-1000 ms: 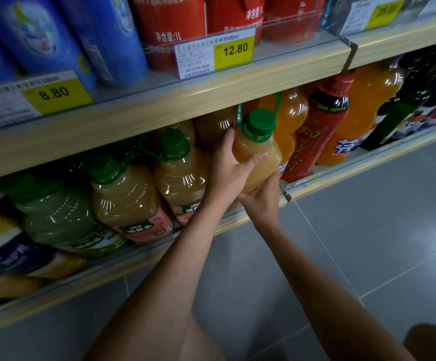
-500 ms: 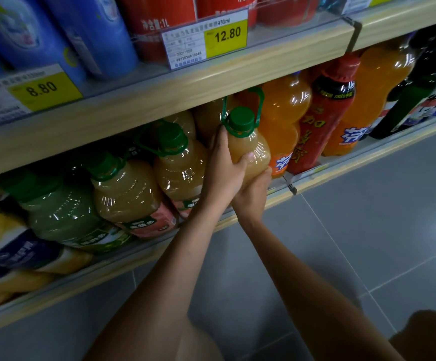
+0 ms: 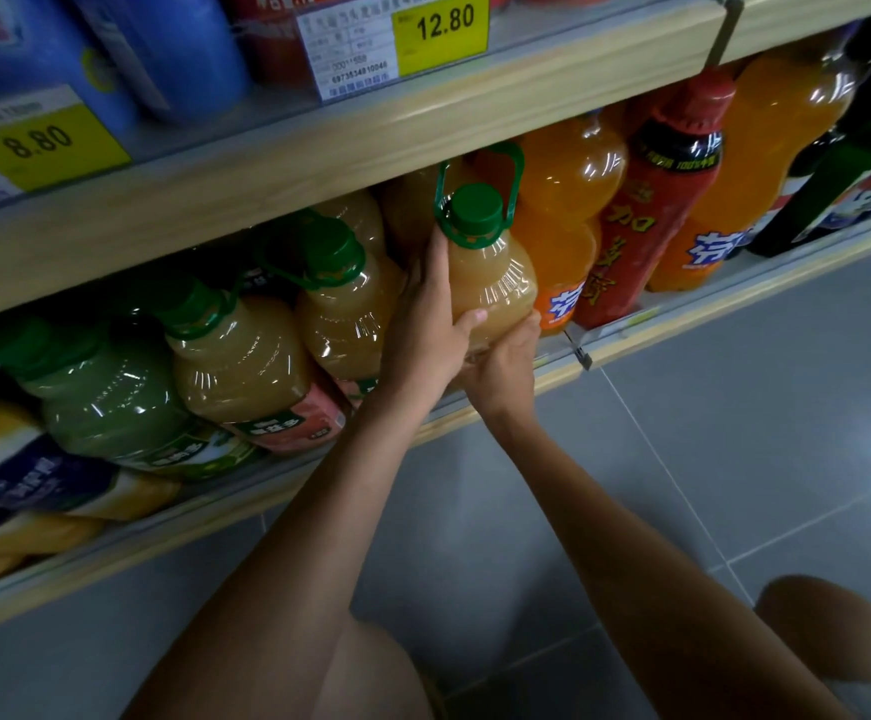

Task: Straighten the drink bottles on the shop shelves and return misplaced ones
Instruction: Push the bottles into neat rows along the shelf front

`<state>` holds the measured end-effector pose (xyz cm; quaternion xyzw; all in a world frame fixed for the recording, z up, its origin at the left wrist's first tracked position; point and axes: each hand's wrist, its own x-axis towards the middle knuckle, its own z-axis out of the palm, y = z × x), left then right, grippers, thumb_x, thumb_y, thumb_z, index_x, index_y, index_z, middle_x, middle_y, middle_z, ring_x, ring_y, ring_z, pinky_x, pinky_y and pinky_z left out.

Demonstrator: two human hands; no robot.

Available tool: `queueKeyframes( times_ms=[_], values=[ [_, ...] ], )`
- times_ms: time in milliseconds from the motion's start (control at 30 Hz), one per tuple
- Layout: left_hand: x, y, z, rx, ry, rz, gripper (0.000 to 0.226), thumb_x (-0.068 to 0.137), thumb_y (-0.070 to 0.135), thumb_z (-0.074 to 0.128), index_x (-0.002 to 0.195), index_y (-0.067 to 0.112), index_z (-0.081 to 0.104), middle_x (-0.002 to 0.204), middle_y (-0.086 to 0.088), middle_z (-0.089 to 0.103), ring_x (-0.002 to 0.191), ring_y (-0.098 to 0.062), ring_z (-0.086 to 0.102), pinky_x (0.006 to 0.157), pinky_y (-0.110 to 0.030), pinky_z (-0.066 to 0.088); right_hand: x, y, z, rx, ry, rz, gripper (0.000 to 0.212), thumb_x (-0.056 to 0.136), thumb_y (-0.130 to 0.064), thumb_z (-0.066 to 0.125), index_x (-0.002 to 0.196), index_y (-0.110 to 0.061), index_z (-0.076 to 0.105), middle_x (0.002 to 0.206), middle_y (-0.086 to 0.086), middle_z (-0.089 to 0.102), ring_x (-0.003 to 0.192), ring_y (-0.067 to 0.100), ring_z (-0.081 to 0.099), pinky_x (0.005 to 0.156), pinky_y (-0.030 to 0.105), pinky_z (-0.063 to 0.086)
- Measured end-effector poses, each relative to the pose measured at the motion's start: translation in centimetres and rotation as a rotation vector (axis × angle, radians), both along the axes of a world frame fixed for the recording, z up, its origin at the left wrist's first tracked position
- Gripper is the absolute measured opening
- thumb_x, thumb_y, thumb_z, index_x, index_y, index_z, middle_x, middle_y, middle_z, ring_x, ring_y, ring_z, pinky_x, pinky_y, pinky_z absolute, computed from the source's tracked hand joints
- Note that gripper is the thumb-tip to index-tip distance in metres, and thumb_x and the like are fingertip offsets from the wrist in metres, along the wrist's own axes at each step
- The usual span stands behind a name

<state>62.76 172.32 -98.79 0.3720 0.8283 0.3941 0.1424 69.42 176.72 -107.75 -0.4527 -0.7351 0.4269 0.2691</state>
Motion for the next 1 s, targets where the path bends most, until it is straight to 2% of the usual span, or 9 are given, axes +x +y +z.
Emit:
queueKeyframes(
  times_ms=[267,400,567,700,800,900,1000],
  values=[
    [0.2,-0.2,0.5,-0.015,0.048,0.007,0.094,0.082,0.015,0.070,0.151,0.025,0.006,0.156,-0.001,0.022,0.141,-0.021,0.028,0.111,-0.040,0.032,0.4,0.7,0.9,-0.094,-0.009,0.047,0.113,0.066,-0.024,0.084,0.143,0.007,0.007,0.141,0.022,0.029,0.131,0.034,0.034,0.104,0.047,0.039],
    [0.5,-0.4,0.7,-0.068,0.095,0.042,0.093,0.083,0.022,0.069,0.151,0.016,0.006,0.156,-0.006,0.021,0.141,-0.024,0.026,0.111,-0.036,0.028,1.6,1.3,1.4,-0.050,-0.103,0.171,0.108,0.073,-0.028,0.080,0.143,0.005,0.006,0.143,0.020,0.029,0.132,0.033,0.035,0.103,0.048,0.040],
    [0.9,-0.9,1.3,-0.200,0.249,0.062,0.075,0.087,0.032,0.064,0.145,0.007,0.024,0.153,-0.009,0.027,0.139,-0.024,0.028,0.110,-0.035,0.030,3.1,2.1,2.4,0.011,-0.290,0.297,0.102,0.082,-0.040,0.068,0.146,0.002,0.000,0.148,0.018,0.027,0.135,0.033,0.033,0.105,0.049,0.037],
    [1.7,-1.4,1.7,-0.288,0.328,0.058,0.068,0.087,0.029,0.064,0.141,0.006,0.031,0.148,-0.010,0.032,0.135,-0.027,0.030,0.106,-0.035,0.031,4.3,3.0,3.3,0.172,-0.501,0.345,0.091,0.086,-0.049,0.060,0.145,0.000,0.011,0.142,0.017,0.034,0.129,0.035,0.038,0.100,0.047,0.039],
    [2.8,-1.9,1.8,-0.419,0.442,0.045,0.076,0.083,0.036,0.067,0.142,0.008,0.028,0.147,-0.010,0.032,0.133,-0.029,0.030,0.102,-0.040,0.037,5.6,3.4,4.0,0.345,-0.614,0.390,0.077,0.088,-0.047,0.055,0.143,-0.005,0.022,0.136,0.017,0.039,0.124,0.036,0.042,0.094,0.046,0.041],
    [3.8,-2.1,1.9,-0.565,0.486,0.024,0.088,0.083,0.043,0.066,0.147,0.010,0.017,0.152,-0.010,0.024,0.136,-0.030,0.026,0.105,-0.045,0.033,7.3,3.5,4.7,0.479,-0.677,0.453,0.075,0.090,-0.048,0.051,0.146,-0.010,0.020,0.135,0.018,0.041,0.122,0.036,0.043,0.097,0.046,0.040],
    [4.8,-2.5,2.0,-0.665,0.548,-0.014,0.088,0.084,0.048,0.062,0.148,0.012,0.015,0.153,-0.011,0.021,0.137,-0.031,0.025,0.107,-0.047,0.028,9.1,3.7,5.4,0.542,-0.694,0.501,0.074,0.090,-0.050,0.048,0.149,-0.015,0.018,0.134,0.017,0.044,0.122,0.035,0.043,0.099,0.045,0.040]
  ],
)
